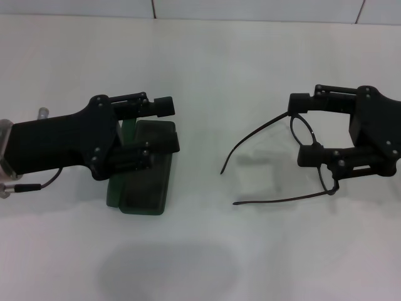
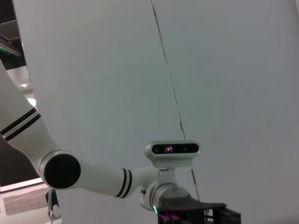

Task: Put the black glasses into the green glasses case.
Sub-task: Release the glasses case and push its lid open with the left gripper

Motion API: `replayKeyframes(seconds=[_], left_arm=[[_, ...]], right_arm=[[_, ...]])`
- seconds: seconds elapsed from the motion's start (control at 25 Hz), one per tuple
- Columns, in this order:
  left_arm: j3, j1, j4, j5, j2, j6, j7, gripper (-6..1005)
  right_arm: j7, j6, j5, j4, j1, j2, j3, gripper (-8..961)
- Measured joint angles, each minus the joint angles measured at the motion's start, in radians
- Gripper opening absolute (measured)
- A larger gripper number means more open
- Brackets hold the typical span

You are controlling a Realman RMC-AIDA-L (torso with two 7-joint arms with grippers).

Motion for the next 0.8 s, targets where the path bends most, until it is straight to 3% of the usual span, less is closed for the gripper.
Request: replayKeyframes(seconds=[0.64,0.8], left_arm=[[0.000,0.001,0.004,-0.001,0.000,-0.002,-0.024,618],[-0.017,0.003,0.145,0.005,-0.028,-0.065,-0.229,617]], right_arm=[[-0.009,0.034,0.013,0.000,-0.022,0.001,0.001,839],[-0.048,0.145,0.017,0.005,-0.054,0.001,0.009,838]])
